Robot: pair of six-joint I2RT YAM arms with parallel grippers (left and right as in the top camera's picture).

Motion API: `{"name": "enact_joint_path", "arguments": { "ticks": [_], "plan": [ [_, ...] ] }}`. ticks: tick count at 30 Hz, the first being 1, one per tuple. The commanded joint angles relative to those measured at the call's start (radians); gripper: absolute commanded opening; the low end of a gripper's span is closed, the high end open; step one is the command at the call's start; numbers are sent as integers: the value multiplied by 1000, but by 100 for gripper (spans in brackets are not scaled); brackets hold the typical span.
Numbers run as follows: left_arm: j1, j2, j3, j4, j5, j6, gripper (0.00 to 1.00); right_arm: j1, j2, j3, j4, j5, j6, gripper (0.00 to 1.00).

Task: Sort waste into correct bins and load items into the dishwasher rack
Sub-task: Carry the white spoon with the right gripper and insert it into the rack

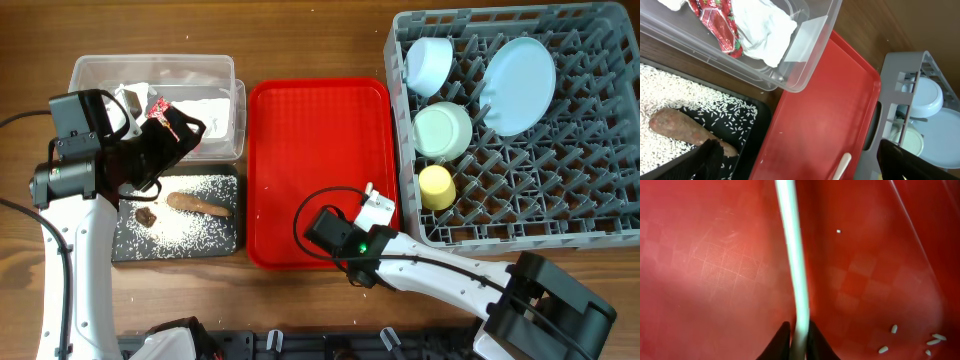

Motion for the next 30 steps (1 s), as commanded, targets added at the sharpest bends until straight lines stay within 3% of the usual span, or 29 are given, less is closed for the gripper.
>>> {"name": "enact_joint_path", "arguments": {
  "ticks": [1, 7, 15, 23, 30],
  "plan": [
    [6, 3, -4, 3, -2, -5, 100, 0, 1, -10, 16, -8, -76, 4],
    [6, 3, -4, 3, -2, -5, 100, 0, -118, 11, 14, 35, -246, 4],
    [6, 3, -4, 3, -2, -5, 100, -34, -515, 22, -52, 98, -797, 4],
    [6, 3, -4, 3, -2, -5, 100, -309, -839, 22, -208, 97, -1104, 4],
    [6, 3, -4, 3, -2, -5, 100, -615, -809, 23, -220, 2, -1175, 4]
  ]
}}
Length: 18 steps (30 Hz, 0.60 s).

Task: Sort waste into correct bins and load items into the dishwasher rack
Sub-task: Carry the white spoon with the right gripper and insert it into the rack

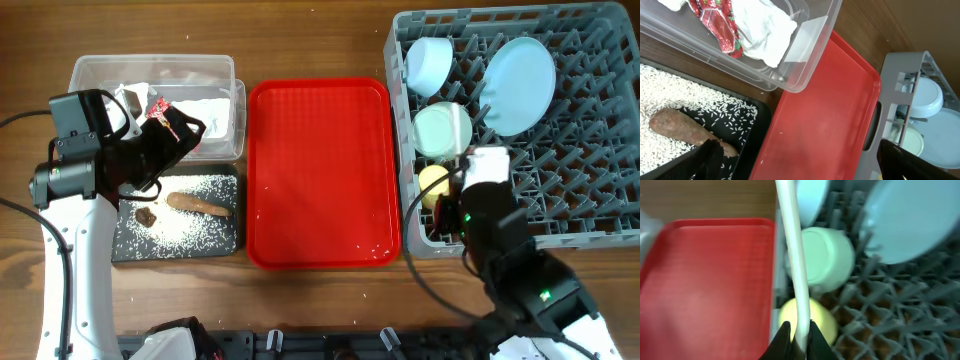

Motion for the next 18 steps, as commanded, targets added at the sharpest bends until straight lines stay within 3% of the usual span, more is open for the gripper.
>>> {"name": "enact_joint_path", "arguments": {
  "ticks": [1, 5, 7, 14, 18],
  "plan": [
    [6, 3, -4, 3, -2, -5, 100, -142, 58, 17, 14, -66, -85, 4],
    [6, 3, -4, 3, -2, -5, 100, -291, 177, 17, 95, -130, -136, 4],
    [6, 3, -4, 2, -2, -5, 100, -371, 282, 17, 171, -191, -235, 4],
    [6, 3, -4, 3, -2, -5, 100, -481, 552, 17, 375, -221, -314, 4],
    [6, 3, -4, 2, -2, -5, 100, -497, 599, 17, 427, -225, -335, 5]
  ]
}}
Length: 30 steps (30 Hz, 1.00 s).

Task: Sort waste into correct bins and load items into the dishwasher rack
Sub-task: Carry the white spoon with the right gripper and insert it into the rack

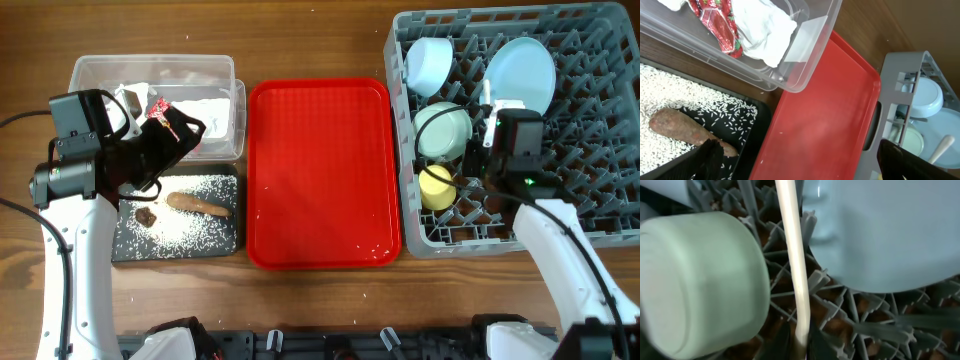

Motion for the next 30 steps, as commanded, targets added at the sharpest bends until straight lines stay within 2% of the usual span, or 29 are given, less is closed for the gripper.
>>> {"name": "enact_joint_path", "arguments": {
  "ticks": [1, 3, 6, 13, 16, 18, 19, 20, 24, 30],
  "plan": [
    [5, 3, -4, 3, -2, -5, 100, -8, 21, 14, 27, -20, -35, 8],
    [5, 3, -4, 3, -2, -5, 100, -8, 21, 14, 33, -20, -35, 23],
    [5, 3, -4, 3, -2, -5, 100, -8, 20, 14, 33, -20, -36, 35],
    [5, 3, -4, 3, -2, -5, 100, -6, -48, 52, -27, -50, -54, 39],
    [5, 3, -4, 3, -2, -5, 100, -1, -145, 93, -95, -317, 4, 48],
    [5, 3, -4, 3, -2, -5, 100, -1, -205, 94, -114, -483, 44, 62],
    [5, 3, -4, 3, -2, -5, 100, -1, -230, 94, -126, -514, 68, 78],
    [5, 3, -4, 3, -2, -5, 100, -1, -245, 93, -138, -518, 98, 99],
    [5, 3, -4, 3, -2, -5, 100, -1, -253, 93, -185, -517, 204, 100],
    [5, 3, -4, 3, -2, -5, 100, -1, -200, 93, -184, -517, 211, 100]
  ]
}}
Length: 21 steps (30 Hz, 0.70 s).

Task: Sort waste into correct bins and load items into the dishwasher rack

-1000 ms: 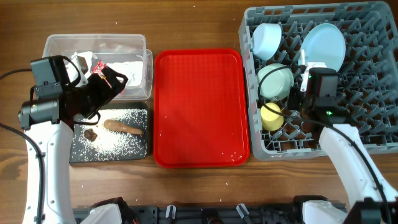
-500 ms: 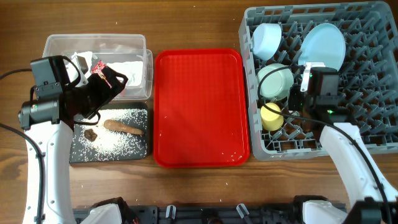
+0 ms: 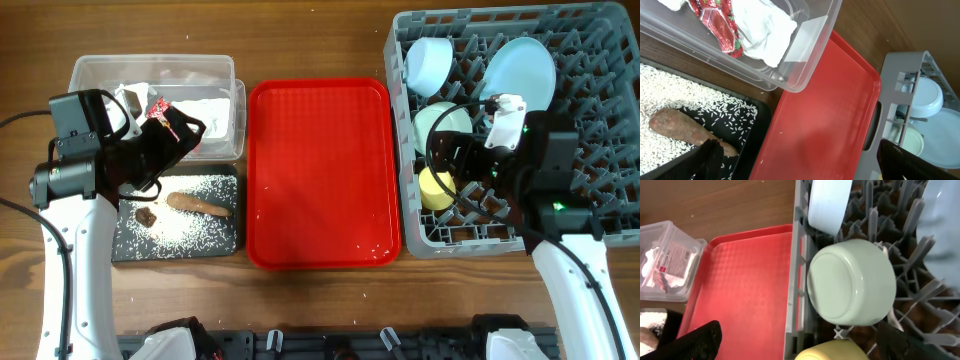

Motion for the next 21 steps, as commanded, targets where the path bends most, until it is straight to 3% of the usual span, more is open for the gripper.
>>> {"name": "enact_joint_path", "arguments": {
  "ticks": [1, 13, 21],
  "plan": [
    [6, 3, -4, 3, -2, -5, 100, 2, 40, 13, 0, -26, 26, 100],
    [6, 3, -4, 3, -2, -5, 100, 4, 157, 5, 0, -26, 27, 100],
    [6, 3, -4, 3, -2, -5, 100, 4, -92, -48, -1, -26, 27, 100]
  ]
}}
